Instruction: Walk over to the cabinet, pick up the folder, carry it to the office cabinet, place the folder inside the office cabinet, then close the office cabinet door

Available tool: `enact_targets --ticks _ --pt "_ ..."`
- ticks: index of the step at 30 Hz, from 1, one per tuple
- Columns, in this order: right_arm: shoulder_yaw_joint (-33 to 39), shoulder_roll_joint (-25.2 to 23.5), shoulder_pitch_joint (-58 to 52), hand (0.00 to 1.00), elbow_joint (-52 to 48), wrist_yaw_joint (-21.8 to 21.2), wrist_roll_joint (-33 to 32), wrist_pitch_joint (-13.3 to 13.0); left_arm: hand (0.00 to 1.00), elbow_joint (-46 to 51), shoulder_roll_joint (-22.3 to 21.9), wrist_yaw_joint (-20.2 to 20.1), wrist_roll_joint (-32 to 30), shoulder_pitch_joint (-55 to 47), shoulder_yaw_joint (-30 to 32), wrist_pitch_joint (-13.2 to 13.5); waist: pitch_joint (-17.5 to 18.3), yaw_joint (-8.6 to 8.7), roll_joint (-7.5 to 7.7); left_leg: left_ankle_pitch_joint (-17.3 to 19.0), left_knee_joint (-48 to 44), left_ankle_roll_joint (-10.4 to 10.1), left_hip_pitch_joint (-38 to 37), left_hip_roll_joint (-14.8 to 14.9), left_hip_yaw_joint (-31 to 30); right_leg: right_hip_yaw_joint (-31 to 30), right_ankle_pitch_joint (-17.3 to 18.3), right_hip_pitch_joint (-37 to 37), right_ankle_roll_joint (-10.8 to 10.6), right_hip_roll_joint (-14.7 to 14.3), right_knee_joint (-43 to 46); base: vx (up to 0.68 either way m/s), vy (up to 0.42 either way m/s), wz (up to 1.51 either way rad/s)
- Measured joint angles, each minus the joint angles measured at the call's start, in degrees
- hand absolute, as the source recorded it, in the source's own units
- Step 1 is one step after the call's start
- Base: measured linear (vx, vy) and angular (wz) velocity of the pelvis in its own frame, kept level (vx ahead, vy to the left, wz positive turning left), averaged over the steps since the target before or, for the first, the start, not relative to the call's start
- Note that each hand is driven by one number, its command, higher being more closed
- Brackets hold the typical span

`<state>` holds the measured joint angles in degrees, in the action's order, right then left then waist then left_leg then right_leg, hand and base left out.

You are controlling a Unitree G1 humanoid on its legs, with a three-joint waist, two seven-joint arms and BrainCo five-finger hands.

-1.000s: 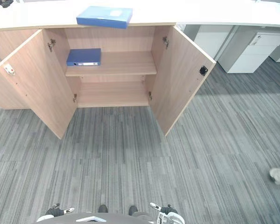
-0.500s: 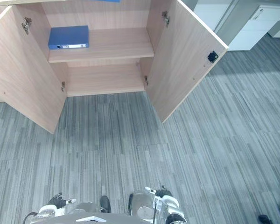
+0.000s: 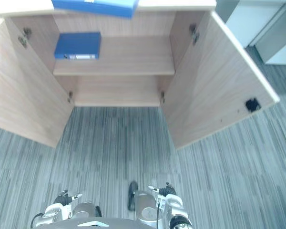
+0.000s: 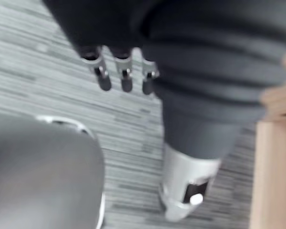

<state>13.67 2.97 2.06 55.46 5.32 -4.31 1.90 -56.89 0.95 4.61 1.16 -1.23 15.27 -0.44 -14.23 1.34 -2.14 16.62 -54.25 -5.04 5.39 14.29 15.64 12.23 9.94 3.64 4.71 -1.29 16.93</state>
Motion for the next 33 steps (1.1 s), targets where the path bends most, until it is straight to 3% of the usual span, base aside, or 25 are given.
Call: enact_targets --ticks 1,3,6,7,9,10,11,12,14,15,16,18,20,22,24,25,27,28,29,30,31,32,33 --pt "0.0 -0.3 -0.4 0.0 -0.76 0.15 -0.42 0.04 0.0 0.8 -0.58 -0.01 0.11 0.06 0.37 0.55 0.21 -0.87 0.75 0.42 -0.46 0.32 3.14 1.07 1.84 -0.93 0.36 -2.24 -0.04 0.01 -1.61 0.54 -0.107 -0.41" --pt "0.12 -0.3 -0.12 0.0 -1.1 0.17 -0.59 -0.02 0.0 1.96 -1.05 0.0 0.62 0.38 0.67 0.59 0.5 -1.55 0.47 0.47 2.88 0.37 8.34 1.34 3.4 -2.39 0.69 -4.95 -0.57 0.08 -4.77 0.32 0.003 -0.44" --pt "1.23 -0.76 -0.77 0.0 -0.79 0.31 -0.47 0.58 0.0 2.17 -1.27 0.01 1.02 1.25 1.12 0.76 0.37 -2.57 0.86 -0.82 20.56 0.33 12.46 -0.83 3.51 -3.92 1.8 -10.02 -2.66 1.84 -8.4 0.32 0.095 -0.33" --pt "1.24 -0.58 -1.06 0.0 -0.35 0.32 -0.42 0.66 0.0 2.02 -1.25 0.04 1.02 1.37 0.88 0.81 0.47 -2.68 0.88 -3.71 27.77 0.63 12.55 -2.13 2.82 -4.11 2.72 -11.76 -4.21 2.93 -9.52 0.41 0.195 -0.26" --pt "1.22 -0.2 -1.69 0.0 -0.04 0.32 -0.39 0.73 0.0 1.46 -1.18 0.04 1.07 1.47 0.45 0.81 0.67 -2.7 0.66 -9.45 33.74 1.4 12.62 -3.57 2.08 -4.79 4.0 -13.61 -6.37 3.95 -10.4 0.34 0.228 -0.24" --pt "1.32 -0.16 -2.01 0.0 1.44 0.31 -0.33 0.73 0.0 0.72 -0.83 0.01 1.05 1.41 0.25 0.81 1.77 -2.89 1.04 -14.7 33.23 3.94 12.49 -4.89 1.36 -5.58 5.0 -14.43 -8.06 5.19 -10.68 0.52 0.367 -0.19" --pt "2.34 -0.64 -2.27 0.0 2.97 0.25 -0.27 0.81 0.0 0.04 0.3 0.01 0.99 1.67 0.06 0.85 2.88 -2.42 2.55 -12.24 31.81 5.59 12.54 -6.75 1.95 -5.39 5.25 -14.72 -9.11 7.27 -9.79 0.54 0.358 -0.08" --pt "2.6 -1.05 -2.25 0.0 3.44 0.18 -0.31 0.76 0.0 -0.3 0.83 -0.01 0.99 1.67 -0.35 0.8 3.23 -2.12 3.12 -11.23 31.33 5.84 12.45 -7.36 2.04 -5.35 5.14 -14.26 -9.39 7.98 -8.34 0.55 0.337 0.06" --pt "4.56 -1.63 -1.91 0.0 3.9 0.07 0.23 0.74 0.0 -1.03 1.36 -0.05 0.95 1.7 -0.97 0.64 3.56 -2.24 4.05 -8.59 31.65 7.34 9.01 -8.74 3.17 -5.79 3.92 -9.53 -10.53 10.06 5.73 0.39 0.237 -0.01" --pt "4.61 -1.6 -1.79 0.0 3.85 0.03 0.2 0.62 0.0 -1.56 1.76 -0.01 0.9 1.59 -2.22 0.35 3.52 -1.8 4.05 -7.51 33.82 7.93 5.42 -9.58 3.14 -5.83 0.1 -4.78 -11.52 11.56 18.46 0.34 0.195 0.03" --pt "4.6 -1.57 -1.63 0.0 3.76 -0.01 0.18 0.38 0.0 -2.17 2.02 -0.02 0.9 1.55 -2.99 0.31 3.33 -1.52 3.73 -7.07 34.75 8.03 3.56 -9.89 3.11 -6.38 0.24 -2.57 -11.51 12.05 24.12 0.5 0.219 0.08" --pt "3.81 -1.4 -0.92 0.0 3.48 -0.16 0.2 0.21 0.0 -3.06 2.64 0.03 0.94 0.8 -4.24 0.0 3.07 -1.14 3.39 -6.67 39.95 8.23 -5.04 -10.85 3.21 -6.52 5.06 3.95 -9.58 11.63 35.32 0.45 0.12 0.1" --pt "2.57 -1.3 -0.85 0.0 2.49 -0.21 0.23 -0.3 0.0 -2.88 2.57 0.04 0.96 0.55 -4.12 0.02 3.04 -1.11 3.34 -6.67 43.55 8.22 -9.78 -10.78 3.1 -4.56 7.11 8.58 -7.74 10.09 33.77 0.36 0.009 0.14" --pt "2.28 -1.37 -0.7 0.0 1.34 -0.28 0.15 -0.51 0.0 -2.91 2.06 0.02 0.96 0.54 -4.08 0.01 3.05 -0.38 3.23 -6.3 45.64 7.5 -12.18 -10.33 2.54 -2.7 7.52 12.69 -7.29 8.51 25.71 0.34 -0.069 0.24" --pt "2.27 -1.38 -0.68 0.0 1.24 -0.31 0.14 -0.51 0.0 -3.19 1.75 0.01 0.94 0.46 -4.05 0.01 3.15 0.28 3.48 -4.87 45.86 5.08 -13.15 -10.03 1.45 -2.5 2.98 13.56 -6.82 6.82 11.41 0.33 -0.127 0.36" --pt "2.42 -1.7 -1.47 0.0 1.43 -0.35 -0.1 -0.49 0.0 -3.32 1.98 -0.07 0.83 0.24 -3.82 0.09 3.78 0.24 4.73 -3.84 46.47 3.43 -14.67 -11.18 0.44 -3.27 -7.49 12.99 -5.39 6.94 4.2 0.37 -0.146 0.27" --pt "2.8 -0.53 -1.44 0.0 1.56 -0.57 -0.11 -0.51 0.0 -4.59 0.27 -0.01 0.81 0.39 -1.97 0.1 4.92 -0.24 1.84 -3.39 46.85 2.1 -16.46 -8.65 0.13 -2.16 -5.41 11.69 -4.24 5.18 5.41 0.43 -0.176 0.2" --pt "3.25 0.21 -1.47 0.0 1.26 -1.06 -0.02 -0.5 0.0 -4.45 -1.81 -0.01 0.64 0.28 -1.13 0.16 5.11 -0.07 -0.38 -3.27 44.25 1.89 -16.28 -6.72 0.04 -0.5 -3.12 9.99 -3.76 3.98 4.67 0.37 -0.18 0.27" --pt "3.32 0.15 -1.47 0.0 1.24 -1.04 -0.03 -0.49 0.0 -4.36 -1.95 -0.1 0.67 0.4 -0.62 0.23 5.1 -0.03 -0.81 -3.26 41.65 1.86 -15.51 -6.06 -0.07 -0.09 -2.62 9.03 -3.54 3.79 4.36 0.37 -0.193 0.35" --pt "3.24 0.11 -1.52 0.0 1.19 -1.04 0.01 -0.47 0.0 -4.3 -1.99 -0.11 0.68 0.55 -0.09 0.23 4.97 0.15 -0.76 -3.13 37.48 1.66 -13.97 -5.1 -0.2 0.19 -2.17 7.91 -3.55 3.62 3.85 0.25 -0.163 0.44" --pt "2.34 0.11 -1.97 0.0 0.57 -1.02 0.15 -0.34 0.0 -3.51 -2.01 -0.08 0.73 0.48 1.11 0.24 4.5 0.17 -0.02 -3.05 25.05 0.36 -8.84 -2.24 -1.21 1.39 -1.41 4.68 -3.11 3.17 2.09 0.3 -0.18 0.34" --pt "1.76 0.01 -2.36 0.0 0.39 -1.01 0.2 -0.17 0.0 -1.91 -2.04 -0.08 0.78 -0.02 2.03 0.33 4.36 -0.69 0.1 -2.53 13.91 -0.38 -4.9 0.38 -1.26 1.67 -0.8 1.98 -2.68 2.38 1.01 0.34 -0.167 0.11" --pt "1.44 0.05 -2.55 0.0 0.41 -1.02 0.2 -0.13 0.0 -1.35 -2.13 -0.05 0.82 -0.06 2.31 0.35 4.38 -1.33 0.08 -2.03 9.16 -0.53 -2.93 1.78 -0.65 1.91 -0.45 0.05 -2.52 2.02 0.26 0.28 -0.091 -0.19"
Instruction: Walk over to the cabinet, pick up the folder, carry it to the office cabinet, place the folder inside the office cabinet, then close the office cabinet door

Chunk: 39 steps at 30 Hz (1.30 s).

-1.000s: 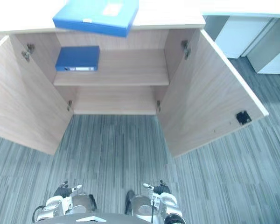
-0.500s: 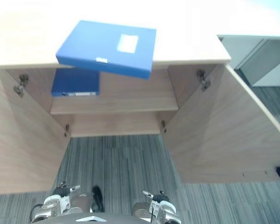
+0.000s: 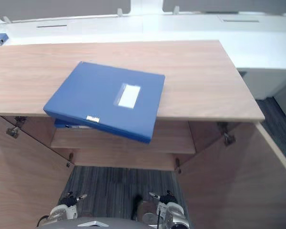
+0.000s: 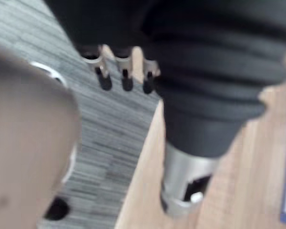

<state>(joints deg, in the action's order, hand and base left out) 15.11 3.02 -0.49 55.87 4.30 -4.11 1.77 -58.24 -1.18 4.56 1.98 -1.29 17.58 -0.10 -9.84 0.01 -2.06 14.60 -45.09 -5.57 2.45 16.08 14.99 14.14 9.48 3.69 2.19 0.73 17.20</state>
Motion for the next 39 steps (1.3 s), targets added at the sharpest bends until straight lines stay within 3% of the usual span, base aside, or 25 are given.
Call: enact_targets --ticks 2,4,5,6,7,9,12,23,27,34,39 --pt "-0.35 -0.07 -0.42 0.0 -0.52 0.0 -0.02 0.18 0.0 0.8 -0.06 0.01 0.01 -0.64 0.26 -0.02 0.04 -0.34 0.08 1.04 0.49 0.53 2.37 0.96 1.7 -0.47 0.18 -2.54 -0.05 -0.22 -1.77 0.25 -0.01 -0.23" --pt "-0.33 -0.22 -0.3 0.0 -0.88 0.01 -0.03 0.58 0.0 1.07 -0.08 0.02 0.0 -0.42 0.22 0.01 0.06 -0.78 0.1 1.48 8.19 0.4 4.03 -0.24 2.48 -2.08 0.05 -3.24 -0.24 -0.02 -2.85 0.24 0.083 -0.42" --pt "-0.28 -0.16 -0.34 0.0 -0.84 0.05 -0.02 0.71 0.0 0.87 -0.11 0.06 0.0 -0.26 -0.37 -0.05 0.19 -0.86 -0.06 -1.39 20.75 0.78 2.86 -2.4 1.86 -3.34 -0.06 -3.66 -1.08 0.07 -3.1 0.22 0.14 -0.48" --pt "-0.24 -0.05 -0.36 0.0 -0.88 0.04 -0.04 0.68 0.0 0.8 -0.21 0.04 0.03 -0.29 -0.74 -0.04 0.41 -0.75 -0.39 -5.59 25.81 1.29 2.31 -3.06 1.46 -4.0 0.03 -3.65 -1.62 -0.21 -3.2 0.26 0.18 -0.51" --pt "-0.17 -0.33 -0.35 0.0 -0.67 0.05 -0.02 0.75 0.0 0.5 -0.02 -0.02 0.03 -0.15 -0.91 -0.02 0.9 -0.73 0.12 -6.68 27.92 0.76 1.27 -4.28 1.62 -4.84 -0.03 -3.83 -2.53 0.45 -3.55 0.17 0.11 -0.21" --pt "-0.16 -1.51 -1.53 0.0 -0.22 0.02 -0.01 0.71 0.0 0.13 1.19 0.02 -0.02 0.02 -2.25 0.02 2.26 0.01 2.87 -8.64 34.15 1.37 -1.84 -7.58 2.43 -5.66 -1.22 -5.35 -4.33 2.33 -7.09 0.19 0.145 -0.09" --pt "0.98 -1.9 -1.61 0.0 1.54 0.03 -0.03 0.66 0.0 -1.32 2.3 -0.04 -0.06 -0.01 -4.34 0.05 2.81 0.07 3.65 -9.55 38.06 1.69 -5.8 -10.04 3.4 -6.28 -2.68 -8.77 -5.49 3.76 -11.09 0.11 0.131 -0.11" --pt "0.81 -0.63 -1.06 0.0 3.89 0.07 -0.01 -0.07 0.0 -1.47 3.55 0.18 -0.12 -1.56 -8.92 0.14 3.01 0.28 2.8 -12.96 44.77 2.26 -10.63 -12.04 2.66 -7.17 -5.14 -11.85 -5.41 3.86 -14.73 -0.01 0.015 -0.02" --pt "0.8 0.44 -1.07 0.0 4.17 0.2 -0.06 -0.1 0.0 -0.54 3.46 1.01 -0.12 -1.68 -10.13 0.33 2.91 0.61 2.21 -14.55 47.78 3.65 -11.66 -12.87 1.65 -7.16 -5.82 -11.53 -5.89 4.02 -14.94 -0.14 0.003 0.0" --pt "-1.04 1.12 -1.6 0.0 2.69 1.78 -0.13 -0.38 0.0 12.86 3.84 2.85 0.04 -6.5 -11.16 1.31 2.63 0.16 2.5 -16.18 49.95 4.59 -11.51 -14.63 -1.11 -6.87 -6.52 -11.47 -6.71 5.2 -15.86 -0.13 0.037 0.09" --pt "-1.51 1.0 -2.71 0.0 0.86 2.1 -0.09 -0.52 0.0 28.51 4.71 2.9 0.1 -11.35 -11.34 2.87 2.68 0.02 2.56 -15.99 49.98 4.91 -10.92 -15.9 -3.9 -6.9 -6.19 -11.61 -7.22 5.96 -16.01 -0.03 0.045 0.11"
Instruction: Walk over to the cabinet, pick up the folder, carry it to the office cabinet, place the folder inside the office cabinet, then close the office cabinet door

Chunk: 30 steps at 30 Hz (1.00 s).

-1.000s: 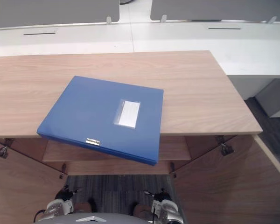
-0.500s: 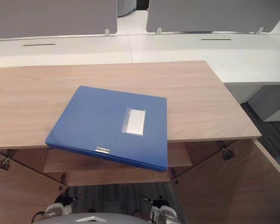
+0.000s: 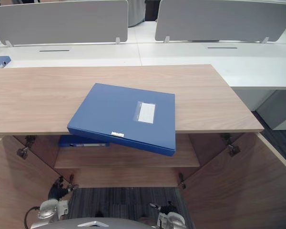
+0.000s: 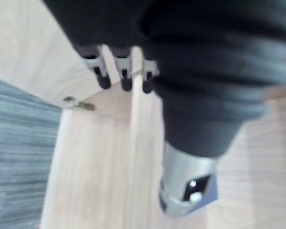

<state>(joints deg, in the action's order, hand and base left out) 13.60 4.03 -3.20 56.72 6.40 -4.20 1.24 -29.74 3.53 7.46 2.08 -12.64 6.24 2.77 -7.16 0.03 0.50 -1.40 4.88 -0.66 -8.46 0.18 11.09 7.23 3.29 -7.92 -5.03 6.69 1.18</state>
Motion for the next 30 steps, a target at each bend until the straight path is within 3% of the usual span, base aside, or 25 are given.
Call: enact_targets --ticks 10,20,30 --pt "-0.6 -0.37 -0.89 0.0 -0.43 0.03 0.1 -0.32 0.0 23.29 -0.03 2.21 -1.79 -5.05 -1.53 4.09 0.83 -1.18 0.58 -0.13 -0.36 0.37 -1.05 -0.96 -1.72 1.21 -0.08 -2.4 -0.85 0.78 -0.45 0.08 0.021 0.11" --pt "-2.28 -1.32 -1.41 0.0 -1.81 0.3 0.13 -0.42 0.0 33.29 -0.09 3.89 -5.62 -7.25 -3.24 6.43 0.9 -1.79 0.54 -0.24 0.01 0.54 -2.58 -0.83 -2.09 1.45 0.91 -3.43 0.11 0.72 0.56 -0.02 -0.005 0.0" --pt "-4.14 -1.34 -2.44 0.0 -1.7 0.43 0.13 -1.07 0.0 38.38 -0.28 4.83 -5.62 -10.81 -4.98 7.58 2.53 -2.42 1.0 -0.53 0.04 0.92 -2.23 -1.16 -3.71 2.92 1.6 -3.64 -0.53 1.01 0.99 -0.05 0.008 0.09"
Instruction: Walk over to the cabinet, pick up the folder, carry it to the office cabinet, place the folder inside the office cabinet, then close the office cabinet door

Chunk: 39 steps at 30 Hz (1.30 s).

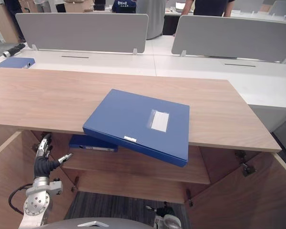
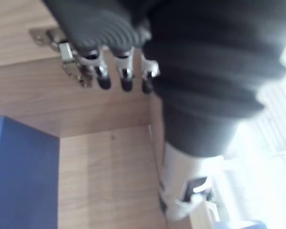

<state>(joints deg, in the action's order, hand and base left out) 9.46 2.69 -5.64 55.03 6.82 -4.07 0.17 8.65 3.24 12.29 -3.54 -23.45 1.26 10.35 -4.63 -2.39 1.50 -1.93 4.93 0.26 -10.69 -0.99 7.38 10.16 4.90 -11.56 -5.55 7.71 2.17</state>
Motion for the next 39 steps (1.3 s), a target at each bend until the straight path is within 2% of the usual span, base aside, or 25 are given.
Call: enact_targets --ticks 11,17,21,26,32,39 --pt "-0.03 0.07 0.21 0.0 0.69 0.03 0.02 0.02 0.0 7.06 0.01 -0.01 1.11 -0.58 -0.28 1.05 0.2 -0.26 0.21 -0.31 -0.02 0.44 -0.41 -0.13 -1.05 0.51 -0.5 -1.11 -0.2 -0.02 -0.66 0.01 0.002 0.03" --pt "-0.1 0.22 1.06 0.0 2.17 0.01 0.04 0.0 0.0 10.96 0.51 0.08 0.64 -0.3 -0.67 1.83 0.37 0.25 0.09 -0.32 -0.02 0.43 -0.6 -0.16 -1.15 0.65 -0.49 -1.48 0.1 -0.01 -0.93 0.0 0.0 0.01" --pt "-0.4 0.35 1.36 0.0 2.26 0.0 1.19 -0.01 0.0 10.97 4.76 -0.02 -2.3 -0.09 -4.17 2.11 0.4 1.02 -0.23 -0.25 0.01 0.35 -1.52 -0.14 -0.81 0.25 -0.53 -2.34 0.36 -0.04 -1.33 -0.02 0.005 -0.04" --pt "-2.09 1.96 1.83 0.0 3.31 0.0 2.25 -0.05 0.0 10.96 8.66 0.02 -6.48 2.08 -5.38 2.15 0.66 1.74 -0.68 -0.24 0.01 0.34 -1.6 -0.03 -0.25 -0.2 -0.87 -2.33 0.59 -0.17 -1.72 -0.02 0.008 -0.05" --pt "-2.39 3.59 1.05 0.0 4.68 0.11 2.28 0.0 0.0 10.89 10.57 0.07 -11.62 3.57 -8.25 2.16 0.8 2.56 -0.85 -0.12 0.03 0.19 -1.8 0.0 0.33 -0.66 -1.01 -2.31 0.74 -0.2 -1.92 -0.01 0.009 -0.05" --pt "-2.6 4.7 0.66 0.0 6.75 1.32 2.29 0.06 0.0 10.93 12.65 0.04 -18.6 7.13 -16.15 2.2 1.36 3.6 -1.3 0.32 0.04 -0.15 -1.9 0.03 0.9 -1.6 -1.2 -2.31 0.93 -0.36 -2.5 0.0 0.006 -0.04"
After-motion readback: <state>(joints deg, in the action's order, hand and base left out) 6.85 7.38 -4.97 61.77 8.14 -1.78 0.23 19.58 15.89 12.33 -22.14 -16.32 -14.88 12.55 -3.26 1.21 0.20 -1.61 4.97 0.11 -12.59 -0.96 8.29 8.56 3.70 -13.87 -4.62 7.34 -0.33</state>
